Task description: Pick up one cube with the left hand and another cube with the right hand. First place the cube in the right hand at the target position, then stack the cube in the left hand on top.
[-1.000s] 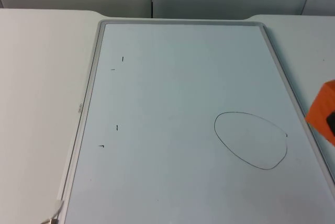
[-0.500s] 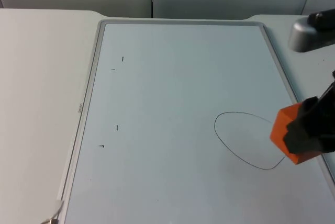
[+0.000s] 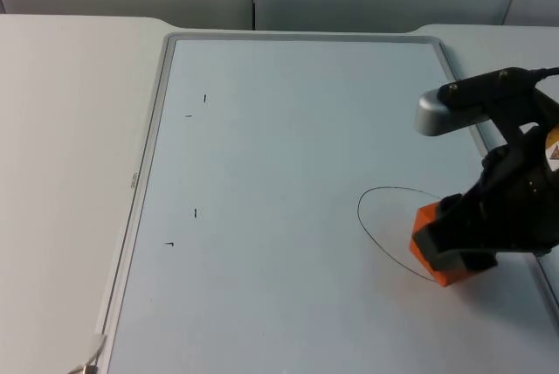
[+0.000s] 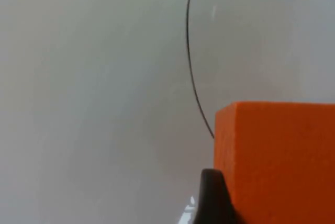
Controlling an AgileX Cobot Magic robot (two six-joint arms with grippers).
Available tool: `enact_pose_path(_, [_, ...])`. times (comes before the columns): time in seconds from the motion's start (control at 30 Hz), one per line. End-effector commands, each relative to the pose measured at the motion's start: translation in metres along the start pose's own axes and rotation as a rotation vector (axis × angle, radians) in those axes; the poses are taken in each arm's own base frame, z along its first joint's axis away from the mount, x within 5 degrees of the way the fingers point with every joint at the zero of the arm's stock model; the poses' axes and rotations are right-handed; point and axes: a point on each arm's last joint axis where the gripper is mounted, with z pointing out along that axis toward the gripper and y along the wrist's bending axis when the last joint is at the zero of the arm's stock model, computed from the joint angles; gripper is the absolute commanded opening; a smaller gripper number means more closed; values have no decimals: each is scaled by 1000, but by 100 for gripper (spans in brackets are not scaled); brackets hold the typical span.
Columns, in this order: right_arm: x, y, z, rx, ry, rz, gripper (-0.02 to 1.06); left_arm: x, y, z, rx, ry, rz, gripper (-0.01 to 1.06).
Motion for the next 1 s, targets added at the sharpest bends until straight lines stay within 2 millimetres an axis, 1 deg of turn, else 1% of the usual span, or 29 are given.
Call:
enact_pose_path(0.0, [-9,-1,1,0,-32,3,0,1,-1,0,12,-9,-7,0])
enact_pose_path(0.23, [-26,-2,4,3,-61,10,0,1,-1,0,12,-9,0,0])
enact_pose_path(0.33, [-26,-5,7,6,-55,21,0,1,-1,0,12,-9,0,0])
enact_pose_path(0.47, [-23,-13,15,16,-28,50,0,1,-1,0,12,-9,0,0])
enact_pose_path(0.67, [-23,-13,23,12,-38,49,0,1,-1,0,12,-9,0,0])
enact_pose_path(0.97, [-22,-13,30,11,-30,49,0,1,-1,0,11,-11,1,0])
